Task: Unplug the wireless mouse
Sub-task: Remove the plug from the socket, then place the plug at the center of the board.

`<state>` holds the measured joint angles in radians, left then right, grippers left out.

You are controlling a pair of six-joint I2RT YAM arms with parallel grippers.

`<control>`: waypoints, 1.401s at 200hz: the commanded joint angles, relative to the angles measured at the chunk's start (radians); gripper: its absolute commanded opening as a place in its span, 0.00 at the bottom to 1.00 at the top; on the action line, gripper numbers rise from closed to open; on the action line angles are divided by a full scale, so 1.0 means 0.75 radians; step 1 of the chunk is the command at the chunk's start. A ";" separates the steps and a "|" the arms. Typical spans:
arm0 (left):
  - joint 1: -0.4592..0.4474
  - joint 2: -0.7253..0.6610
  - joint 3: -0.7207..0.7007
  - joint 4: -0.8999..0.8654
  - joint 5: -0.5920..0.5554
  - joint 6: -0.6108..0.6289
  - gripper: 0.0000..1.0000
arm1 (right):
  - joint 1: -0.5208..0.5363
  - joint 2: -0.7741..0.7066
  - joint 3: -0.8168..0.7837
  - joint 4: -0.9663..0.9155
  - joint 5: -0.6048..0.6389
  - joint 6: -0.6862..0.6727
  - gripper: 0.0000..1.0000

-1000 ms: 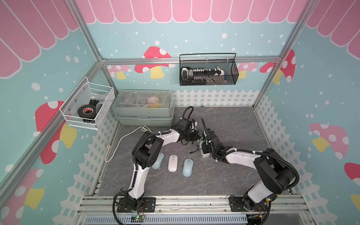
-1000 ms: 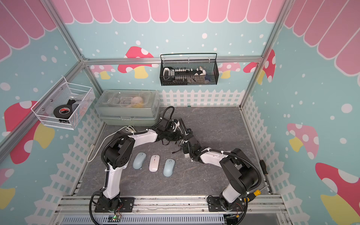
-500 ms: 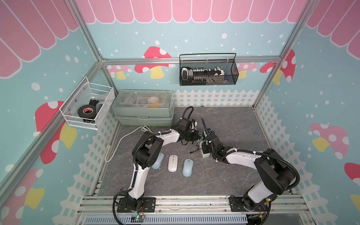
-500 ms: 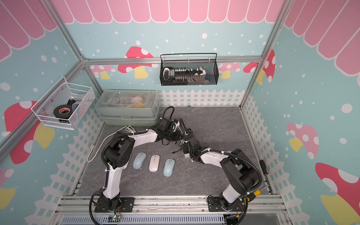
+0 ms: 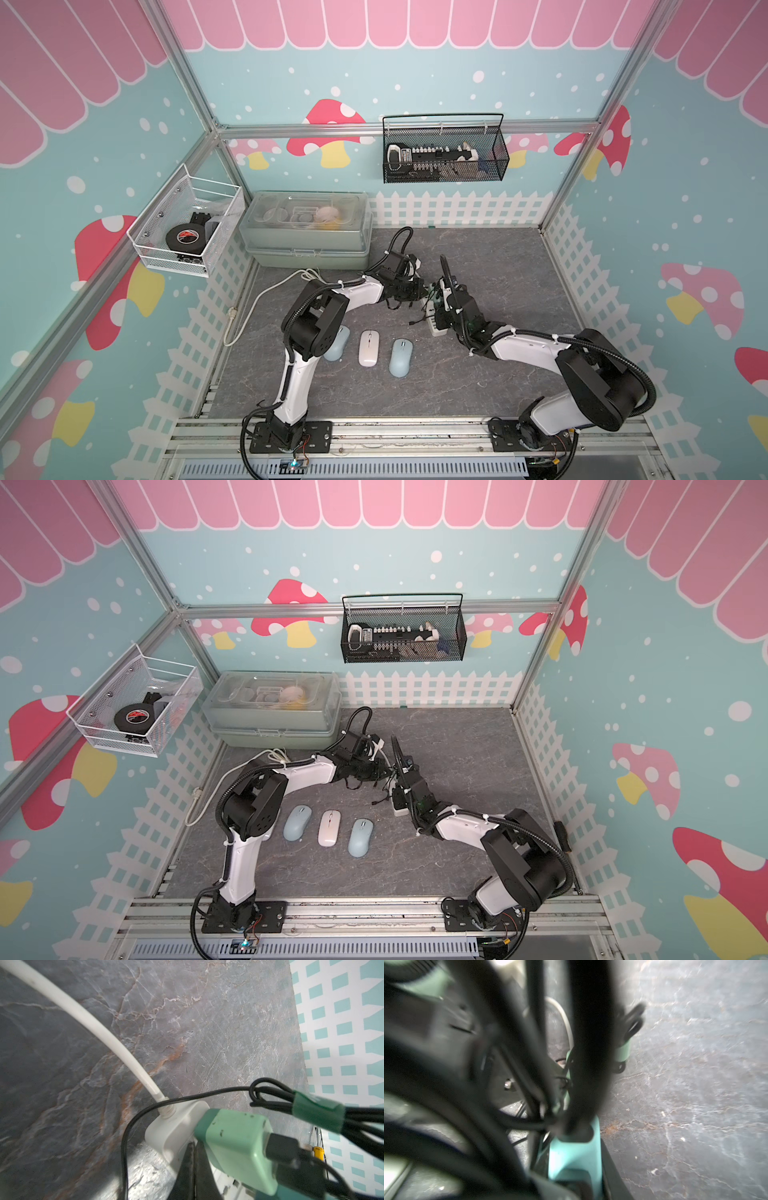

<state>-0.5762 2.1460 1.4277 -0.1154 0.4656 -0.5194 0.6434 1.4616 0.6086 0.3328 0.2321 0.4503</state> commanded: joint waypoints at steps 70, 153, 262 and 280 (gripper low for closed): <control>0.002 0.121 -0.044 -0.235 -0.099 -0.001 0.00 | 0.009 -0.308 -0.015 -0.035 0.091 -0.074 0.02; 0.005 0.104 -0.046 -0.236 -0.094 0.006 0.00 | -0.219 -0.842 -0.156 -0.164 0.062 0.252 0.00; 0.005 -0.067 0.009 -0.293 -0.229 0.111 0.00 | -0.489 -0.598 -0.197 -0.328 -0.101 0.559 0.00; 0.005 -0.112 0.008 -0.290 -0.253 0.125 0.00 | -0.550 -0.511 -0.200 -0.235 -0.202 0.603 0.00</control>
<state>-0.5762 2.1071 1.4322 -0.2497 0.3531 -0.4641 0.2771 1.0225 0.4480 0.0746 0.1932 0.8268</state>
